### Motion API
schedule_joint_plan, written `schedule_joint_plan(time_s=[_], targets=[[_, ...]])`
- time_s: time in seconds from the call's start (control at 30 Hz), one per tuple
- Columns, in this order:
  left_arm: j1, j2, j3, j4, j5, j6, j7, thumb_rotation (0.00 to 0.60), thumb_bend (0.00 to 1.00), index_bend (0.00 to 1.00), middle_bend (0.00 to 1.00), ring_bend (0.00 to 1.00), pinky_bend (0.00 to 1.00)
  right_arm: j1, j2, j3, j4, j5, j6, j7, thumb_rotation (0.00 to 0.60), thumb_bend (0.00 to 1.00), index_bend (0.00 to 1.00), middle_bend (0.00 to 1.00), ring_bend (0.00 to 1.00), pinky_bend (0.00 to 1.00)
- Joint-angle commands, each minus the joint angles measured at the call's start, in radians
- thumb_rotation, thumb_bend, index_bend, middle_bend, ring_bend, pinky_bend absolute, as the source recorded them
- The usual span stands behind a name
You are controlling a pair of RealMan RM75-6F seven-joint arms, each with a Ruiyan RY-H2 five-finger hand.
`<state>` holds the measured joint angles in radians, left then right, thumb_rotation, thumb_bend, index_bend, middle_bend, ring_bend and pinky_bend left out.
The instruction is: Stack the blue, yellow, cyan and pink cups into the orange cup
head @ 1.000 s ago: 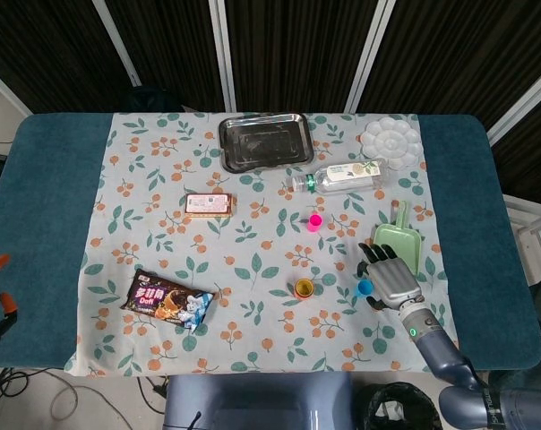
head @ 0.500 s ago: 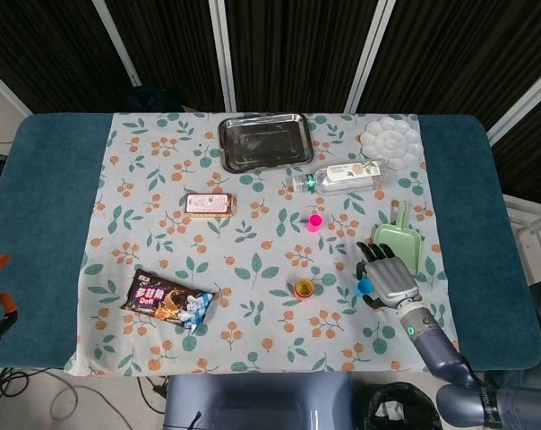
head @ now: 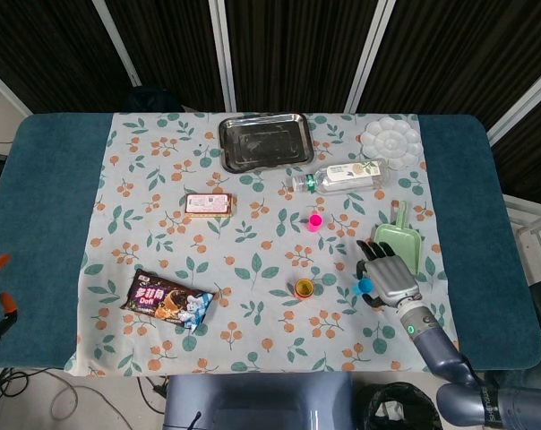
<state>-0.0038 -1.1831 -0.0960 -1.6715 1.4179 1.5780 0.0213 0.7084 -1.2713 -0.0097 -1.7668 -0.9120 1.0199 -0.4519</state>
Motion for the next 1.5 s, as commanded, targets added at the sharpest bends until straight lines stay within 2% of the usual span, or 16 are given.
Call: schedule_joint_plan(time_s=[0.03, 0.37, 0.6, 0.77, 1.0, 1.5], targets=[[0.0, 0.0, 0.0, -0.001, -0.001, 0.0, -0.001, 0.6, 0.68, 0.18, 0.1, 0.01, 0.05, 0.003, 0.026, 0.013, -0.033, -0.012, 0.004, 0.001, 0.6, 0.4, 0.51, 0.0, 0.03, 0.09], [-0.001, -0.001, 0.002, -0.003, 0.004, -0.002, 0.0, 0.6, 0.68, 0.18, 0.1, 0.01, 0.05, 0.051, 0.127, 0.064, -0.203, -0.07, -0.007, -0.041, 0.6, 0.4, 0.52, 0.0, 0.03, 0.09], [-0.001, -0.001, 0.002, -0.003, 0.006, 0.001, -0.001, 0.6, 0.68, 0.18, 0.1, 0.01, 0.05, 0.114, 0.122, 0.12, -0.249, -0.04, -0.026, -0.094, 0.6, 0.4, 0.52, 0.0, 0.03, 0.09], [-0.002, -0.001, -0.003, -0.002, 0.0, -0.001, -0.009, 0.6, 0.68, 0.18, 0.1, 0.01, 0.05, 0.158, 0.085, 0.15, -0.246, 0.03, -0.037, -0.128, 0.6, 0.4, 0.52, 0.0, 0.03, 0.09], [-0.003, 0.0, -0.005, 0.0, -0.004, -0.004, -0.014, 0.6, 0.68, 0.18, 0.1, 0.01, 0.05, 0.174, 0.05, 0.135, -0.241, 0.075, -0.025, -0.167, 0.6, 0.4, 0.52, 0.0, 0.03, 0.09], [-0.002, 0.0, -0.002, -0.003, 0.002, 0.0, -0.007, 0.6, 0.68, 0.18, 0.1, 0.01, 0.05, 0.18, -0.015, 0.126, -0.214, 0.085, -0.009, -0.16, 0.6, 0.4, 0.52, 0.0, 0.03, 0.09]])
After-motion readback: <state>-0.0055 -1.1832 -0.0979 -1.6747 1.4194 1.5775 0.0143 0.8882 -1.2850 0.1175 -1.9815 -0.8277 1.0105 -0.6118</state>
